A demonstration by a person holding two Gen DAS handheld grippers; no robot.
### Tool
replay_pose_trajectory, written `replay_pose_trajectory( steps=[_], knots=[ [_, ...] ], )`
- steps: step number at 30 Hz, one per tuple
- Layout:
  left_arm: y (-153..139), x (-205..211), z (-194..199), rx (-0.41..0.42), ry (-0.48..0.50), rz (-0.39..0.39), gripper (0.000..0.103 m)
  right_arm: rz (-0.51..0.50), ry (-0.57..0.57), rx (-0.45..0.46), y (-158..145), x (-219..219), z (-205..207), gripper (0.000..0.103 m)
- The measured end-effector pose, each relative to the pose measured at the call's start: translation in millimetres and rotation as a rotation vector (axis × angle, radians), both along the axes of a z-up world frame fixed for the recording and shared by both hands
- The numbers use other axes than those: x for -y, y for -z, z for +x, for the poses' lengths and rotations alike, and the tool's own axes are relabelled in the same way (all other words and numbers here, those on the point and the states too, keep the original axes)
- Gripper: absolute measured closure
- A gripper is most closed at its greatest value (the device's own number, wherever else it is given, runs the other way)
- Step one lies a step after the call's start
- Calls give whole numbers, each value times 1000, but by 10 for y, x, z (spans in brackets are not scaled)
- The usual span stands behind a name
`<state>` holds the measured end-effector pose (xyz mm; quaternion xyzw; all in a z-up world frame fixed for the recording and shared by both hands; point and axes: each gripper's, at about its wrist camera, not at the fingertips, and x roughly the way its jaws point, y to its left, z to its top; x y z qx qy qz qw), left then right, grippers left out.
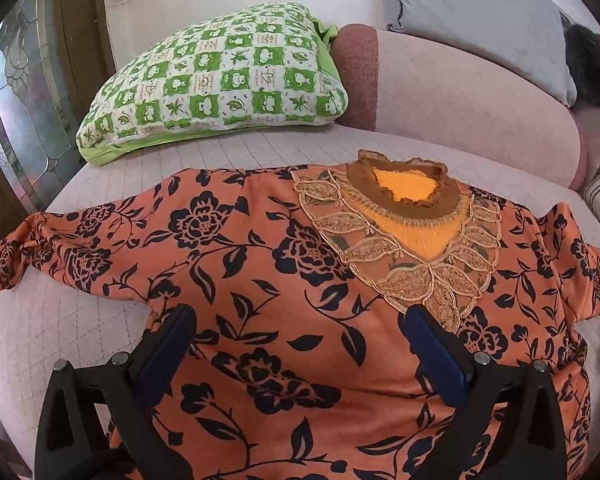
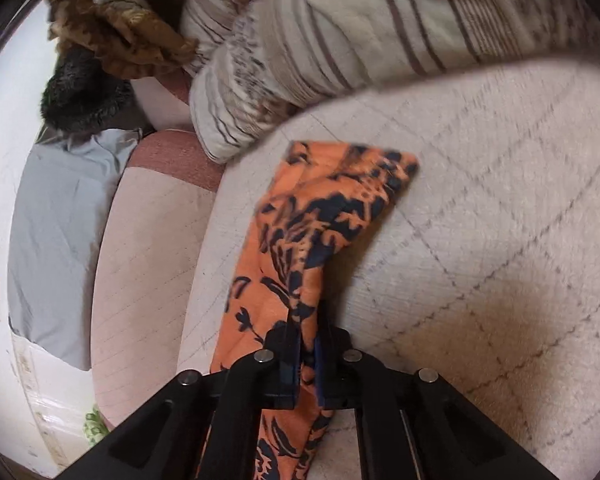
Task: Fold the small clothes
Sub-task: 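Grasp the blouse sleeve cuff with the right gripper and lift it, then fold the held sleeve across the blouse body with the right gripper, then release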
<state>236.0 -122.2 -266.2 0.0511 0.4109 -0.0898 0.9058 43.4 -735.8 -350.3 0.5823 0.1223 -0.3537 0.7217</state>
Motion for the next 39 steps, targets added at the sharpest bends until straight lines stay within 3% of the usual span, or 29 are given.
replay_pose_trajectory(
  steps=[4, 6, 11, 16, 21, 24, 27, 28, 29, 30, 31, 36, 39],
  knots=[
    [5, -44, 24, -13, -12, -15, 0, -58, 4, 58, -212, -41, 93, 98],
    [7, -58, 25, -16, -15, -10, 0, -78, -50, 135, -340, -65, 180, 98],
    [-45, -156, 16, -6, -33, -18, 0, -164, -298, 327, -947, -413, 604, 98],
    [-107, -394, 47, -5, -81, -45, 0, -199, -579, 459, -1406, -1321, 1139, 98],
    [-159, -767, 136, 5, -172, -45, 0, -228, -857, 408, -1404, -2517, 1861, 94],
    [-172, -1101, 250, 0, -258, -43, 0, -95, -957, 387, -1033, -3191, 2276, 94],
    [-184, -1445, 362, -17, -349, -74, 0, 74, -1048, 270, -527, -3828, 2640, 91],
    [-187, -1559, 399, -20, -381, -85, 0, 163, -1103, 222, -331, -4031, 2754, 78],
    [-187, -1656, 436, -27, -409, -91, 0, 238, -1144, 169, -171, -4192, 2810, 49],
    [-181, -1705, 448, -31, -422, -92, 0, 298, -1162, 145, -32, -4337, 2778, 32],
    [-176, -1780, 475, -44, -441, -99, 0, 340, -1158, 170, 39, -4389, 2746, 26],
    [-138, -1944, 544, -89, -477, -141, 0, 312, -1218, 165, -140, -4286, 2363, 22],
    [-168, -1846, 475, -71, -454, -161, 0, 175, -1217, 125, -459, -4043, 2032, 22]
  ],
)
